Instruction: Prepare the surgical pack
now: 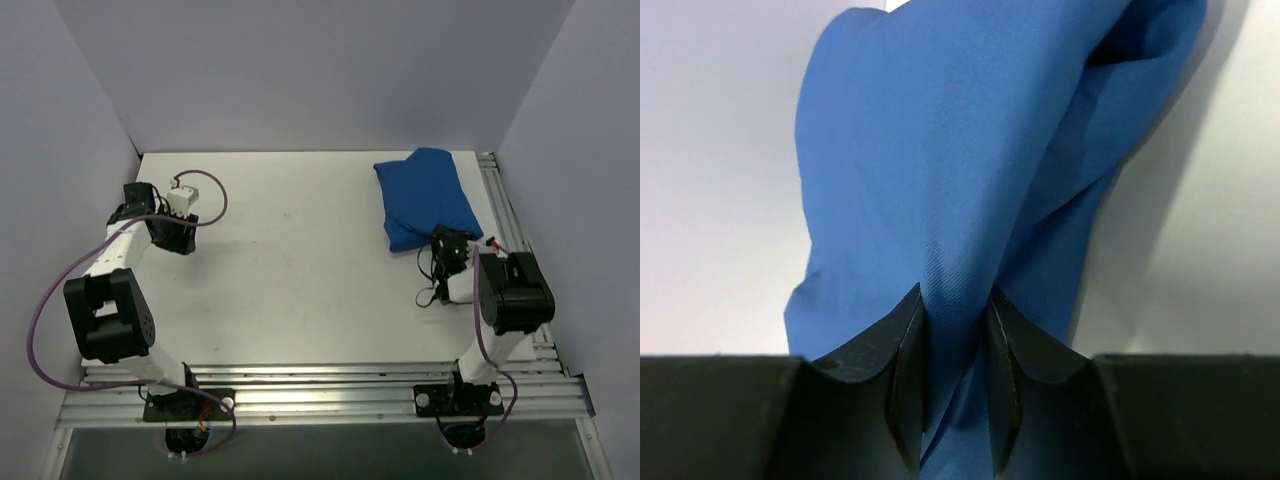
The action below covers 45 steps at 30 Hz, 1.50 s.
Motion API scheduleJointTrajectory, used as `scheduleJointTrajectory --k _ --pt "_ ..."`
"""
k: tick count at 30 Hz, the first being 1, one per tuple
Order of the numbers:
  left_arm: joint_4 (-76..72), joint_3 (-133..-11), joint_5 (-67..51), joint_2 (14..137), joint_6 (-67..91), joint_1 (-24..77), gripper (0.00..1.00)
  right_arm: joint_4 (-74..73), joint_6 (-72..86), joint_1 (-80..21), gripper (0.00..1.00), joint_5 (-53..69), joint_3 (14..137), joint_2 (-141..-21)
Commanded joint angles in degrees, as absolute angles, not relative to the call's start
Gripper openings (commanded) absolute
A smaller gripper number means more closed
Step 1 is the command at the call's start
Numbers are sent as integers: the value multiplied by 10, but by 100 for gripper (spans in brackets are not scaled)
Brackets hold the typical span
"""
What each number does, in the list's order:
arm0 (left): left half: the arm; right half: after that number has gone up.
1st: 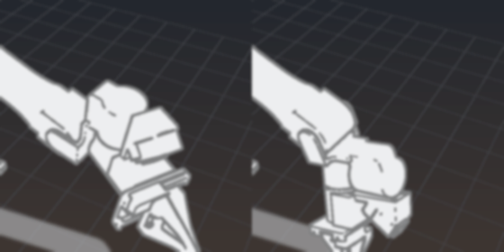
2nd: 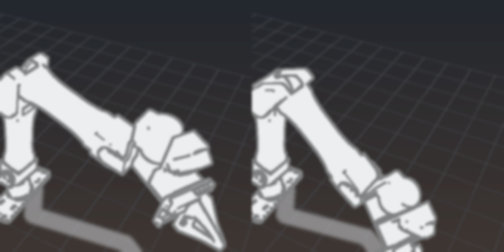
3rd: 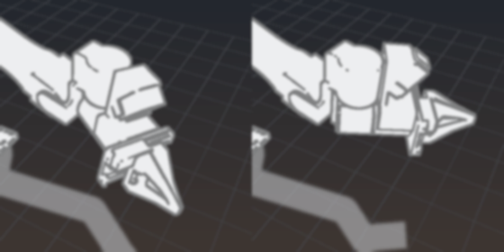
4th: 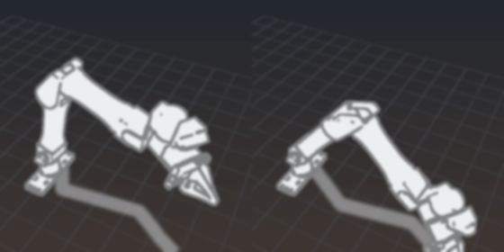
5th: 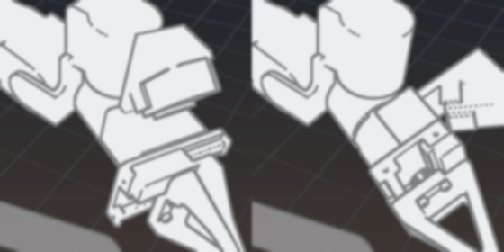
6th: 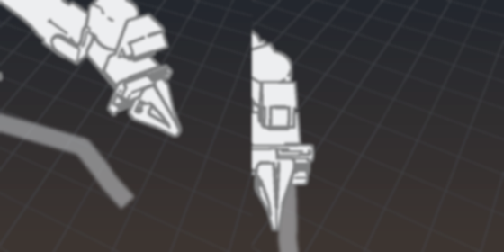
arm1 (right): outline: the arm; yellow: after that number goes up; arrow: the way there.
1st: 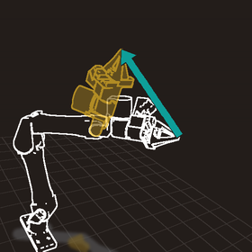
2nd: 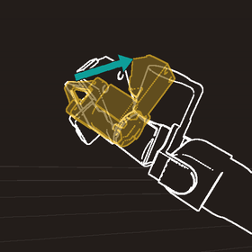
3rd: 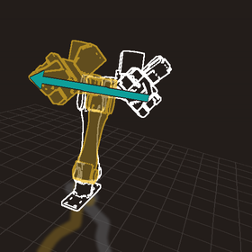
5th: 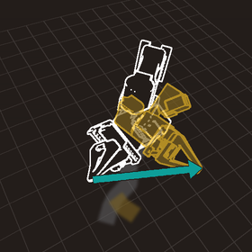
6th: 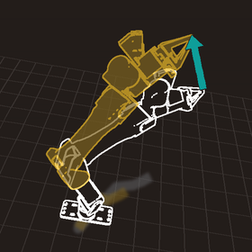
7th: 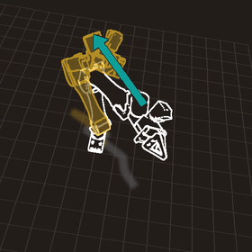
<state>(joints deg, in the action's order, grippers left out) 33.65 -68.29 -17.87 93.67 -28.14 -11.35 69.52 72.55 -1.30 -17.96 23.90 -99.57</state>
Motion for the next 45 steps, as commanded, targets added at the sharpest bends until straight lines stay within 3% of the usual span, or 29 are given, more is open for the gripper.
scheduleJointTrajectory --k 1,5,19,22,25,26,29,36,40,45 --pt "337 -698 -192 925 -278 -117 61 727 821 -42 0 -265 302 -1048" --pt "334 -693 -185 924 -280 -117 61 756 864 -57 0 -282 346 -1123" --pt "332 -693 -182 926 -280 -116 64 704 878 -142 2 -352 419 -1164" --pt "332 -688 -186 923 -280 -117 64 719 870 -142 11 -356 410 -1158" --pt "334 -686 -188 925 -280 -116 64 748 847 -142 36 -359 389 -1146" --pt "334 -686 -189 925 -280 -117 65 753 825 -142 61 -361 375 -1130" --pt "334 -687 -193 921 -277 -116 65 745 766 -137 99 -322 367 -1086" --pt "339 -693 -200 910 -272 -116 68 475 551 -149 100 -302 400 -895" --pt "339 -694 -202 905 -266 -116 69 391 449 -147 100 -292 389 -779" --pt "339 -687 -191 890 -255 -116 72 216 296 -112 100 -152 428 -723"
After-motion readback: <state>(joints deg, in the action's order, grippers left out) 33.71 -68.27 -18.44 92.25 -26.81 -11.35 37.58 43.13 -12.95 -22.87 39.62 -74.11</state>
